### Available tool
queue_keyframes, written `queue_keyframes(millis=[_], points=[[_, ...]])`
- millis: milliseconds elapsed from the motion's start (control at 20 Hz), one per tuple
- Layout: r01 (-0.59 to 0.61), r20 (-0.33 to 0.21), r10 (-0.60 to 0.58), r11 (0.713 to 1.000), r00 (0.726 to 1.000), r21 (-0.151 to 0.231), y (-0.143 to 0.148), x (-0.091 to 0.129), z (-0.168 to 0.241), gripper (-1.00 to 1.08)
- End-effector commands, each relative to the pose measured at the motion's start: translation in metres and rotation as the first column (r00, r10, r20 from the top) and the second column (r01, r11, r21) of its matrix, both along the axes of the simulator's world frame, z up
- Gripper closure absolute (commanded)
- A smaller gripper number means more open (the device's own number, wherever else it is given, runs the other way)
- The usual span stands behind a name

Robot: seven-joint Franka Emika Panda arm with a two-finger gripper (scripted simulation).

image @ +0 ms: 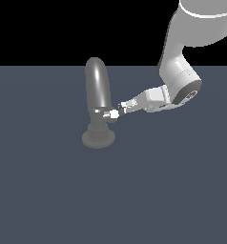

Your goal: Turn on the faucet by rotating a designated handle.

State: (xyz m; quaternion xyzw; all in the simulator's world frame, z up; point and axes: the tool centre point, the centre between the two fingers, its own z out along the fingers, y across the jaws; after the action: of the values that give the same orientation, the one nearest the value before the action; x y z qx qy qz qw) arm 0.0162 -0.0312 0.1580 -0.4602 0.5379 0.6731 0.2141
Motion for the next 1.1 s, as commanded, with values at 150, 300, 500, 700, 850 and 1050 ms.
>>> queue_keyframes(millis=[150,300,500,700,850,1050], points=[[0.000,-0.007,0.000,1.000,1.000,-0.001,-0.007,-0.018,-0.019,1.08],[-0.002,0.022,0.002,1.000,1.000,0.001,-0.004,-0.009,-0.009,1.08],[-0.001,0.011,0.001,1.000,1.000,0.000,-0.006,-0.014,-0.036,1.08],[0.000,0.001,0.000,1.000,1.000,0.000,-0.008,-0.019,-0.061,1.08],[0.000,-0.007,0.000,1.000,1.000,-0.001,-0.010,-0.023,-0.079,1.08],[-0.017,0.058,0.016,1.000,0.998,0.013,-0.002,-0.003,-0.041,1.08]])
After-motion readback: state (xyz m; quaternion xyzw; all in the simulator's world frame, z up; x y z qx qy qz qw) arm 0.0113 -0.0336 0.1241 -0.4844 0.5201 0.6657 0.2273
